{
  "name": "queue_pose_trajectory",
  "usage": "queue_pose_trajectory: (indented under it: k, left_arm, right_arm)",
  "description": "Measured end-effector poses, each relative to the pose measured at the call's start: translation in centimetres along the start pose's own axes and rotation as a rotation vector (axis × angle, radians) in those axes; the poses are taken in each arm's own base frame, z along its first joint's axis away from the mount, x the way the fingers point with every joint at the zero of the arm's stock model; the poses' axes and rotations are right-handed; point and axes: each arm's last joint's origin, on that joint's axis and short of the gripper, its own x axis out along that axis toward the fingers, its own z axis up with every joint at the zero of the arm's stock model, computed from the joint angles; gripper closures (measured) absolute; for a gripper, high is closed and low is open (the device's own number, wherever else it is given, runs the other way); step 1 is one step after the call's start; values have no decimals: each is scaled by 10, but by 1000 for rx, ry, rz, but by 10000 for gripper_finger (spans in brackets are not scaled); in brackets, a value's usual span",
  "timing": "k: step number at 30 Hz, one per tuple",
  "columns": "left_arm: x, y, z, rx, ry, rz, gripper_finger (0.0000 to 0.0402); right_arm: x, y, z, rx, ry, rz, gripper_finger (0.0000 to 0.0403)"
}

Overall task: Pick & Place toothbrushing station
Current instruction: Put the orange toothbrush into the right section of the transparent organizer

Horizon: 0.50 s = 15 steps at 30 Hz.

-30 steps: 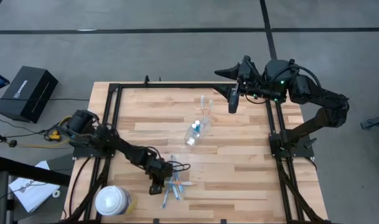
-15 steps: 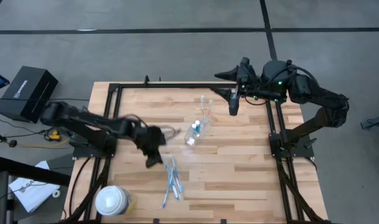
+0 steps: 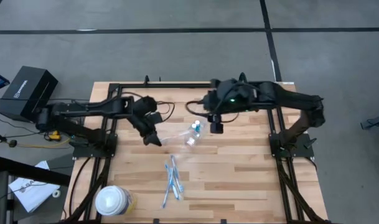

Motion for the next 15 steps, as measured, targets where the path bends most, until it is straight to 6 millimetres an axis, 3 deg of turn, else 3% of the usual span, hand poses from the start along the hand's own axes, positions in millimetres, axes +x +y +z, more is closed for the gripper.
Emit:
queue_pose_trajectory:
  k: [7, 10, 15]
  left_arm:
    - [-3, -8, 32, 25, -7, -31, 364]
    - [-4, -13, 46, 62, -28, -37, 364]
    - [-15, -26, 66, 119, -86, -56, 364]
  right_arm:
    - [28, 3, 27, -118, 57, 130, 230]
    - [46, 9, 24, -131, 118, 179, 228]
    - [57, 12, 16, -129, 184, 211, 229]
